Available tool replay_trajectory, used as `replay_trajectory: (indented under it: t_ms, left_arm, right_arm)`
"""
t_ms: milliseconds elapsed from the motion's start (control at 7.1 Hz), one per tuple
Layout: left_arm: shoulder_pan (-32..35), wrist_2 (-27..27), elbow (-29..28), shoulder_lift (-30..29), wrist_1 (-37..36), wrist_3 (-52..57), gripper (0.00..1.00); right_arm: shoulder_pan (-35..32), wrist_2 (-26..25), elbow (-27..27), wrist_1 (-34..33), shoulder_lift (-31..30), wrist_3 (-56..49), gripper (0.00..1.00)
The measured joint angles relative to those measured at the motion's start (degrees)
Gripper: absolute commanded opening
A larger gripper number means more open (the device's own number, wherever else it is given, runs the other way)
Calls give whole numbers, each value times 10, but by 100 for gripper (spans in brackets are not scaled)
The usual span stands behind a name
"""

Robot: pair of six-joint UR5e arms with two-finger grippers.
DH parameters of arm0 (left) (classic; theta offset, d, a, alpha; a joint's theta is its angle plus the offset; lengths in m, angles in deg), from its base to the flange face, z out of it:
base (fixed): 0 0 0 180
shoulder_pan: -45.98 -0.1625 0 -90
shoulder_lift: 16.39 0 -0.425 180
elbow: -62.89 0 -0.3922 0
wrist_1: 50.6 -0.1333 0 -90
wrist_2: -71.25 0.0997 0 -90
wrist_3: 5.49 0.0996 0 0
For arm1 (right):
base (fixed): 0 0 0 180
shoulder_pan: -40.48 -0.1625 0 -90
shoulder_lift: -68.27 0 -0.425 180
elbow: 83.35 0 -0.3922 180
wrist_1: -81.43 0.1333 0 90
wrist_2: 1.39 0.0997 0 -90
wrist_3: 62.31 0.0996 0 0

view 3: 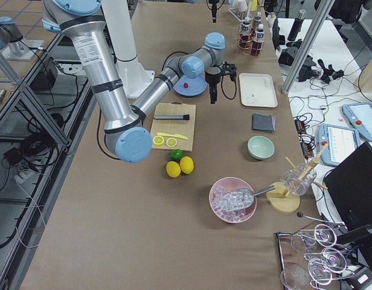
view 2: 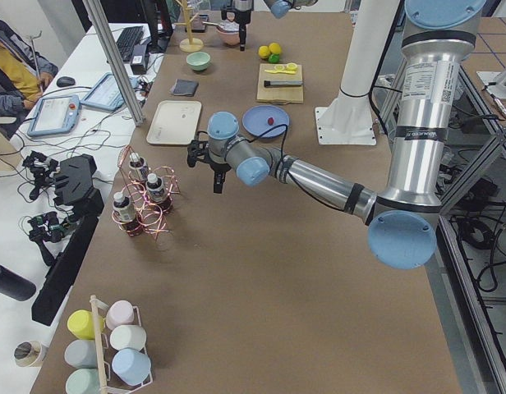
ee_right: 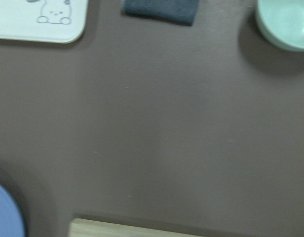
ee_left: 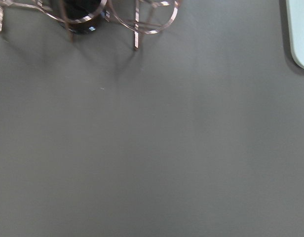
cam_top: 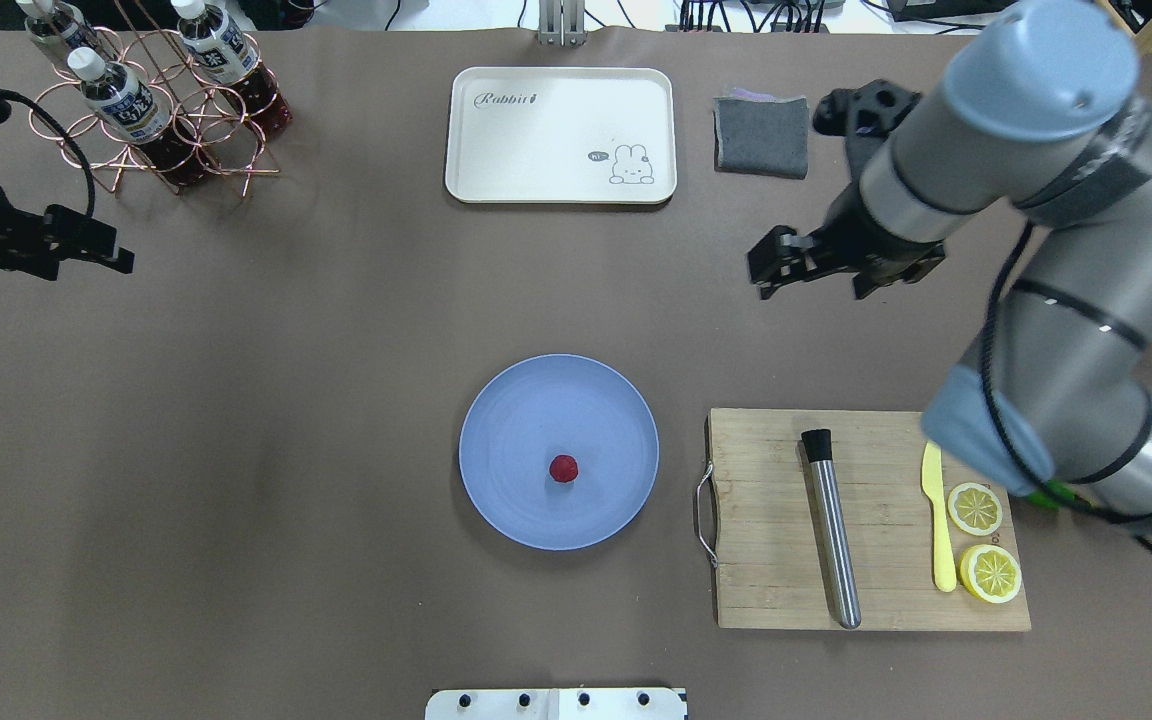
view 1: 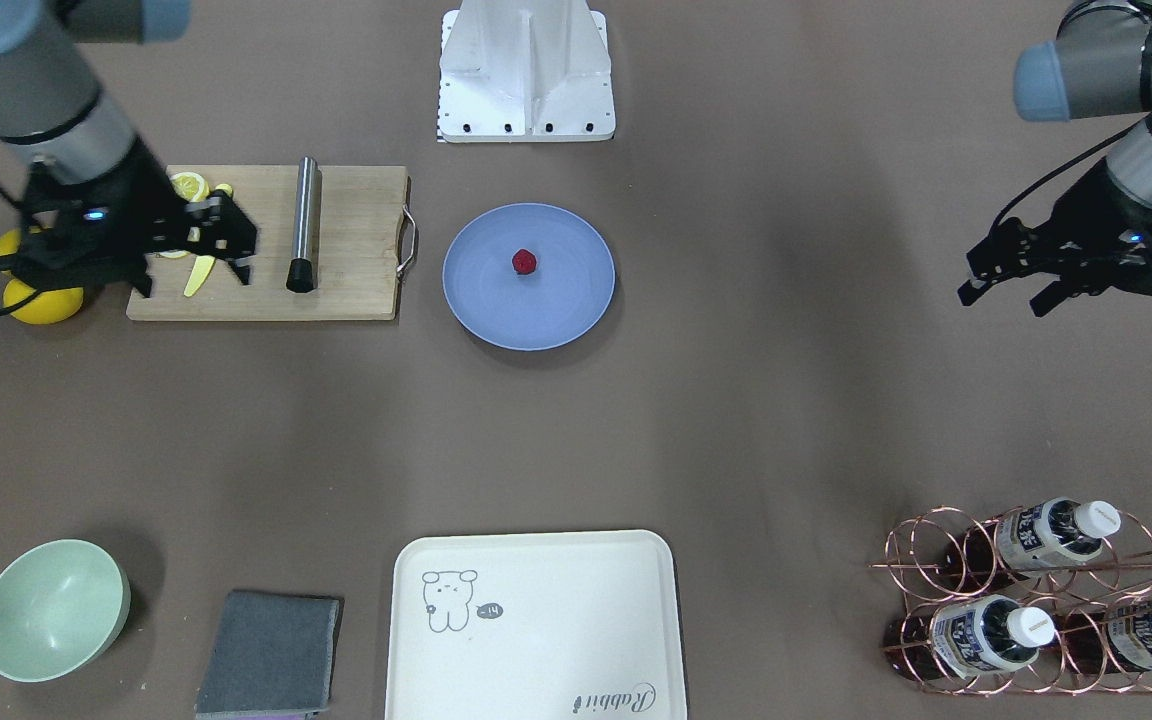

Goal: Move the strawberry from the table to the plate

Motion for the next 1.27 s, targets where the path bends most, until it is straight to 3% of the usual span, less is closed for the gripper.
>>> replay_trajectory:
  t_ms: [282,563,845,1268]
  left_arm:
    - [103,-3,-6,28,-108,229,97]
    - [184,-2,-20,42,-192,376,97]
    - [224,-6,-25,55,-208,421,97]
    - [232,-6,-14,65,-206,428,97]
  right_arm:
    - [-147,31,36,-4,-108,-241,100]
    - [-247,32,91,-2,-169,-393,100]
    - [-303,34,127,1,-195,-468,100]
    - [-337,34,132,1,-210,-487,100]
